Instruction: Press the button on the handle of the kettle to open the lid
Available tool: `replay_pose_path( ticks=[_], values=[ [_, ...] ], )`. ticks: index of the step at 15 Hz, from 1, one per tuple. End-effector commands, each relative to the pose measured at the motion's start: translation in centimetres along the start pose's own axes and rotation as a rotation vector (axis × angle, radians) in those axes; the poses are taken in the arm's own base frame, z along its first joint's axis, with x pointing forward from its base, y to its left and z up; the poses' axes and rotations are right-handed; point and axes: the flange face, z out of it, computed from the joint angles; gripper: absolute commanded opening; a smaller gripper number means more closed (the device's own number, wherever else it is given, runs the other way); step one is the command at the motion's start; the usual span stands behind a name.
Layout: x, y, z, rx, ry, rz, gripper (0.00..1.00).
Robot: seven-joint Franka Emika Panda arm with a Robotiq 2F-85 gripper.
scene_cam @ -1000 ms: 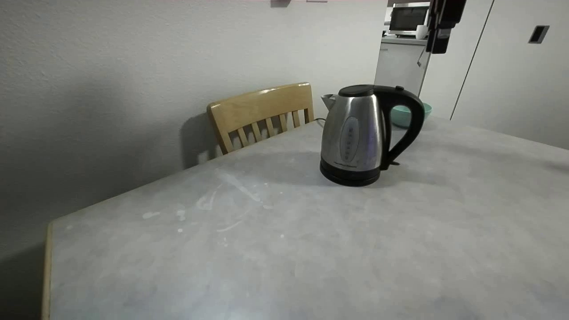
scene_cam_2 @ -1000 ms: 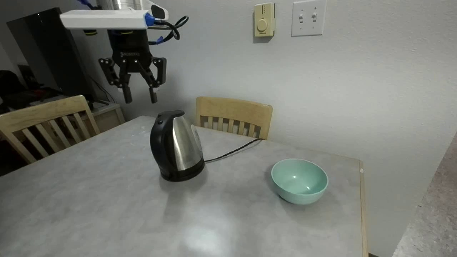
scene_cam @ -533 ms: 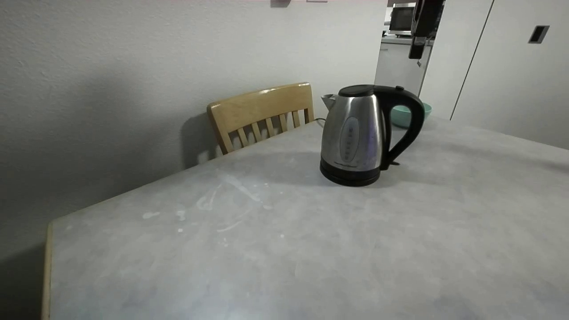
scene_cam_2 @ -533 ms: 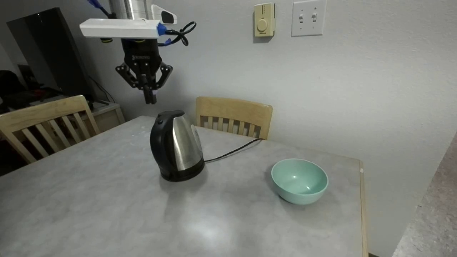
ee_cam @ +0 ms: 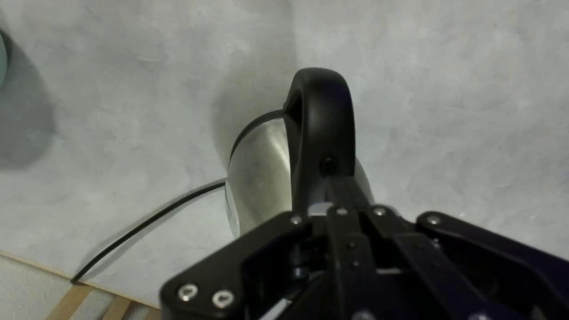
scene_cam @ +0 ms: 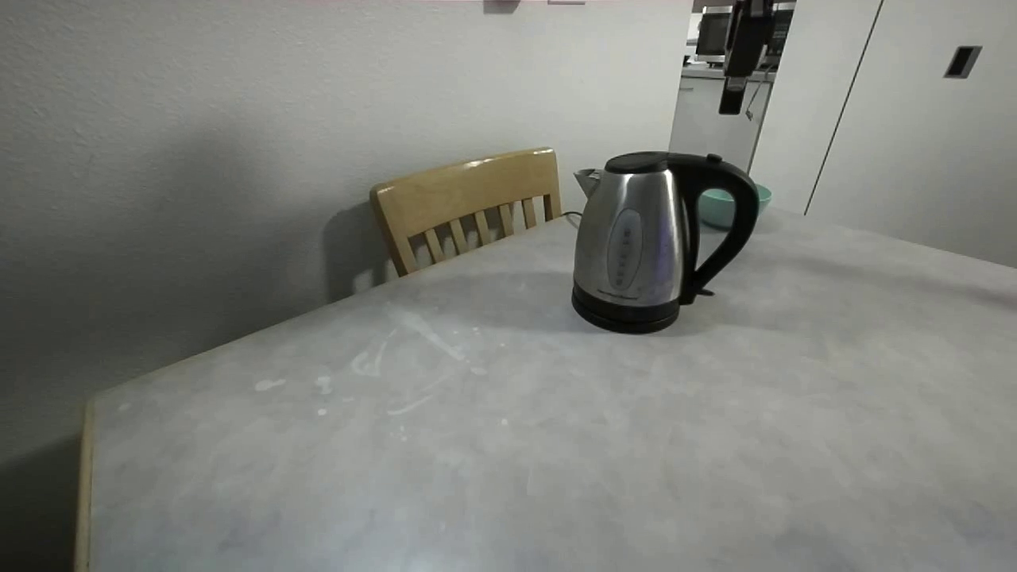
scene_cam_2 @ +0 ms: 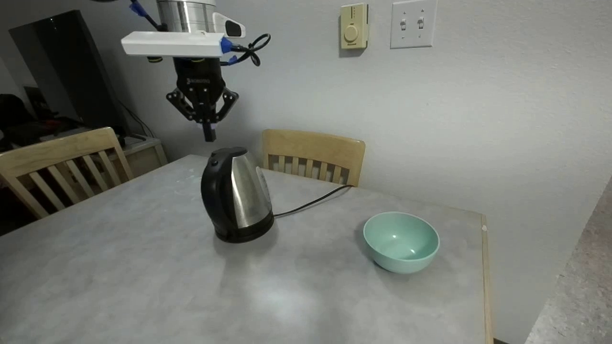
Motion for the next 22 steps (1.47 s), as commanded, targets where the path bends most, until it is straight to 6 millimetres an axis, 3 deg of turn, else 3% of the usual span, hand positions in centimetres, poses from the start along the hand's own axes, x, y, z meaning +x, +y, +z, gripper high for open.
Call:
replay_pose_path(
  ticks=[1, 6, 10, 16, 22],
  values=[
    [1.2, 1.6, 2.4, 0.018, -0.022, 0.031, 0.00],
    [2.5, 2.6, 6.2, 0.056, -0.074, 0.059, 0.00],
    [3.1, 2.7, 7.4, 0.072, -0.134, 0.076, 0.00],
    [3.4, 2.0, 4.1, 0.033, -0.089, 0.083, 0.00],
    [3.5, 1.6, 2.6, -0.030, -0.061, 0.101, 0.00]
  ],
)
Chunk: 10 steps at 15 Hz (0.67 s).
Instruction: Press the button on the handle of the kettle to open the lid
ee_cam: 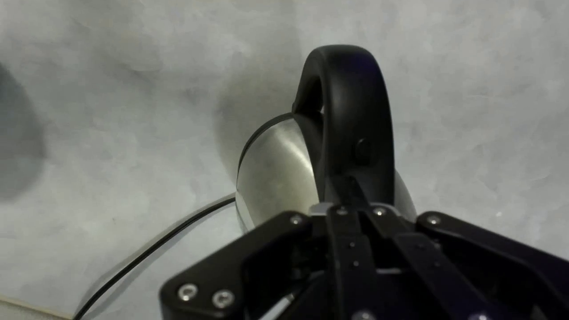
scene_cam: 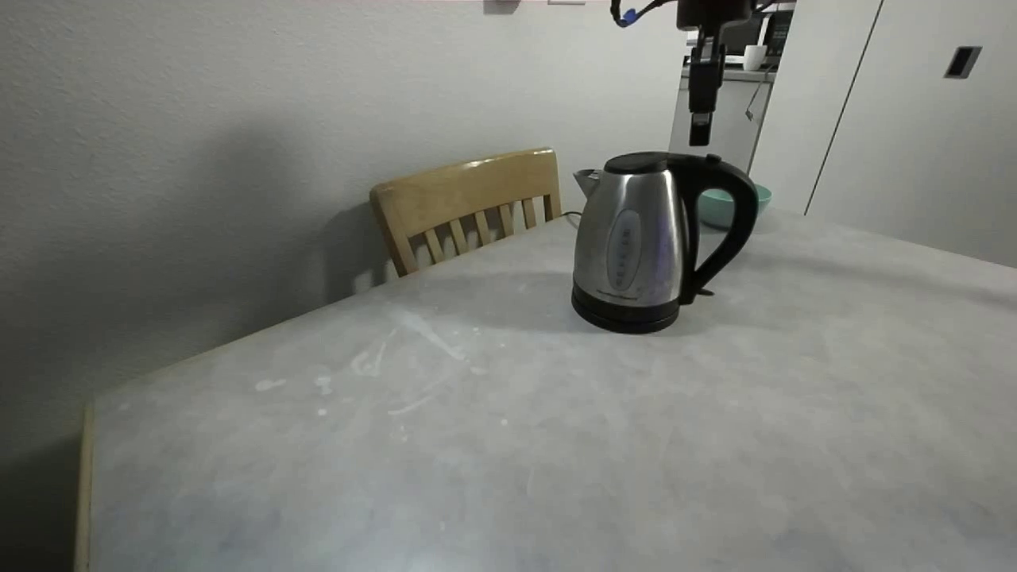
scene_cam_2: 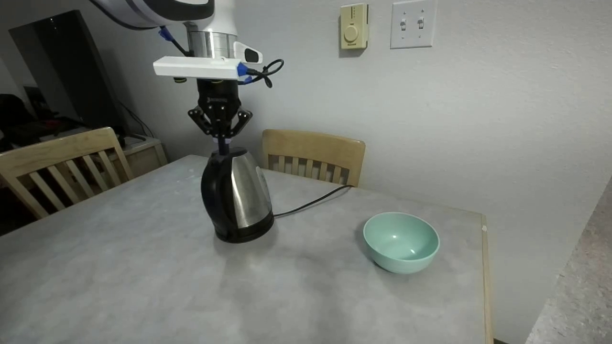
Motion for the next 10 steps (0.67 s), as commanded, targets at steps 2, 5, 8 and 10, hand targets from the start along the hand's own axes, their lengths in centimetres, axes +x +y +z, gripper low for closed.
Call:
replay_pose_path(
  ticks=[2, 5, 8, 10],
  values=[
    [-0.7, -0.2, -1.6, -0.054, 0.022, 0.052, 0.00],
    [-1.1, -0.7, -2.6, -0.057, 0.032, 0.067, 0.00],
    [-1.5, -1.3, -3.8, -0.058, 0.041, 0.089, 0.00],
    [-2.0, -1.6, -4.3, -0.049, 0.024, 0.124, 0.00]
  ],
)
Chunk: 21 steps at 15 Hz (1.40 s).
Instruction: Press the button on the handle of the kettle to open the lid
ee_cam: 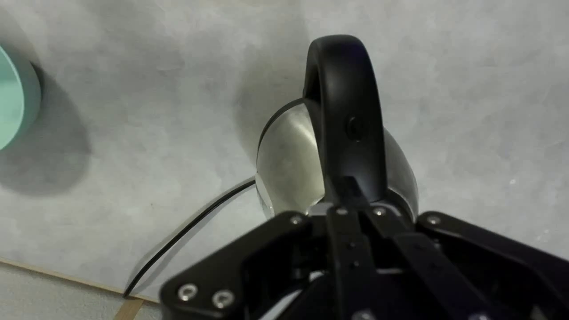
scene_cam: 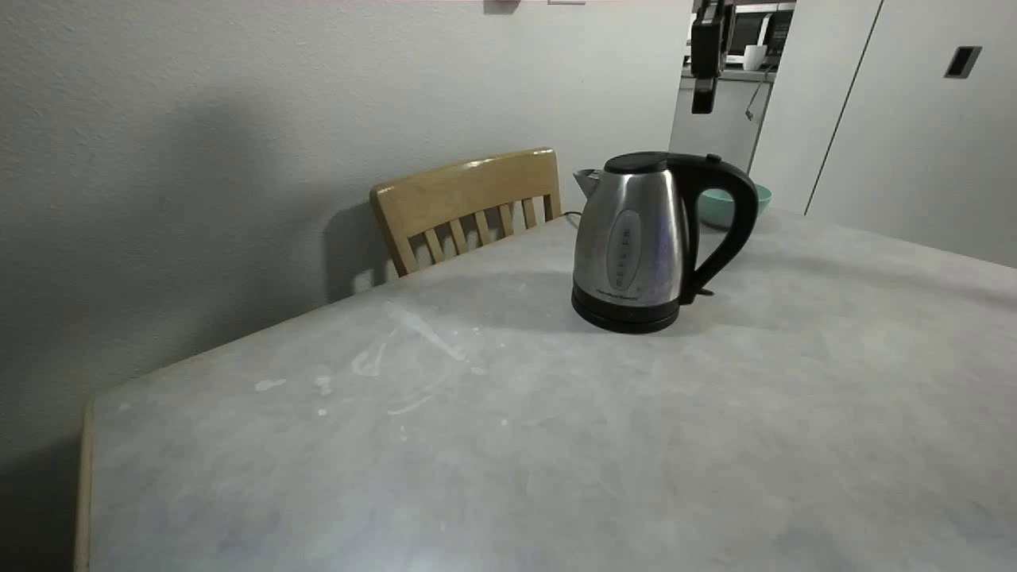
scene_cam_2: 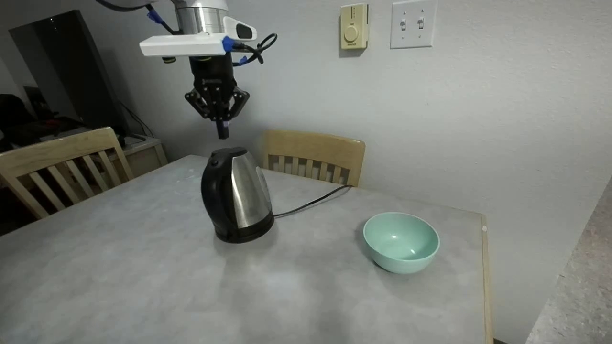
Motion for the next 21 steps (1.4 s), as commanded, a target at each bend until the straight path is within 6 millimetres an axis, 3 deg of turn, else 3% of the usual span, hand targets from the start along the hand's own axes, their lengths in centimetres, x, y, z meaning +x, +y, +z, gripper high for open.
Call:
replay_pose_path(
  ticks=[1, 7, 11, 18, 21],
  values=[
    [-1.6, -0.8, -1.0, 0.007, -0.032, 0.060, 0.00],
    [-2.5, -0.8, -0.2, 0.082, -0.133, 0.175, 0.00],
    [-2.0, -0.3, 1.3, 0.101, -0.151, 0.165, 0.00],
    [-0.2, 0.2, 8.7, 0.129, -0.287, 0.157, 0.00],
    [0.1, 0.2, 8.5, 0.138, -0.334, 0.155, 0.00]
  ],
)
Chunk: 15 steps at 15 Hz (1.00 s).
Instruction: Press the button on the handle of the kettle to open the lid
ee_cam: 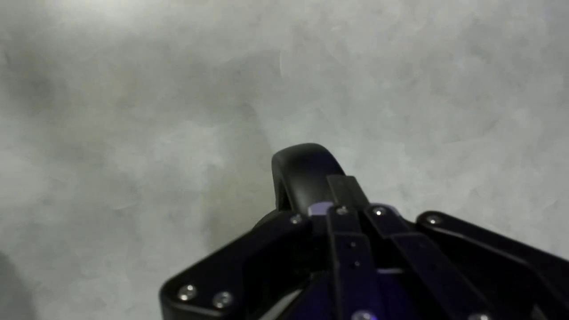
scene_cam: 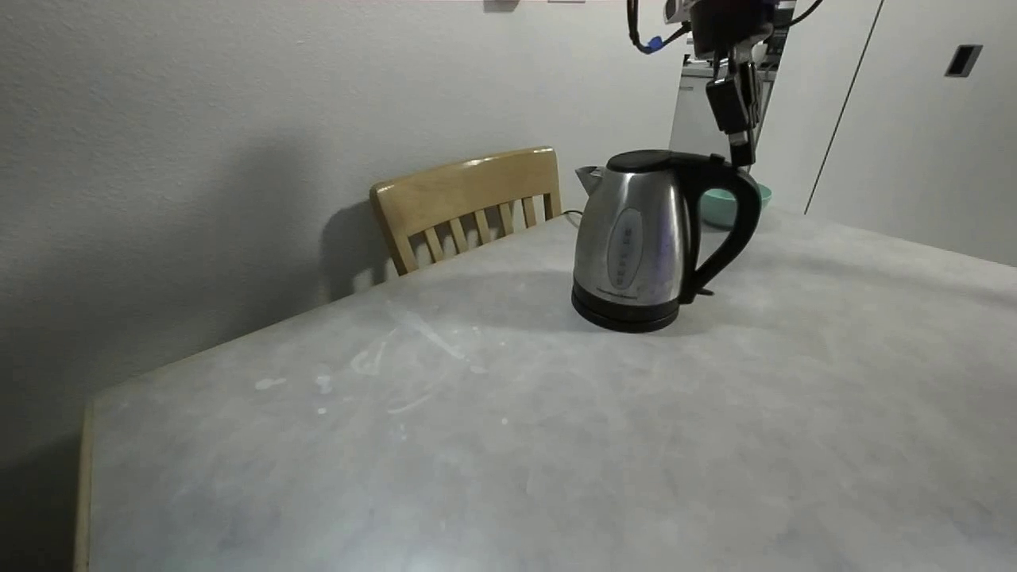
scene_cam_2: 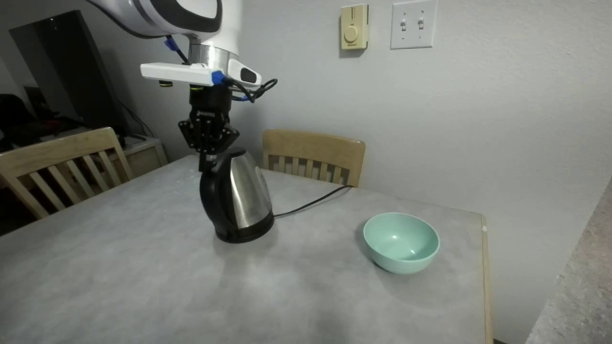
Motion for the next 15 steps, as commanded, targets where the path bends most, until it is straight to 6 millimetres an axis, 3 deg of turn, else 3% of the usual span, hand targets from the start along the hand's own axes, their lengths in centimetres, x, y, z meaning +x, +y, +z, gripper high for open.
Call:
replay_pose_path(
  ticks=[1, 10, 15],
  values=[
    [1.6, 0.3, 1.4, 0.016, -0.055, -0.005, 0.00],
    [0.6, -1.7, -2.7, -0.040, 0.042, -0.048, 0.00],
    [0.5, -1.3, -4.5, -0.063, 0.097, -0.053, 0.00]
  ],
)
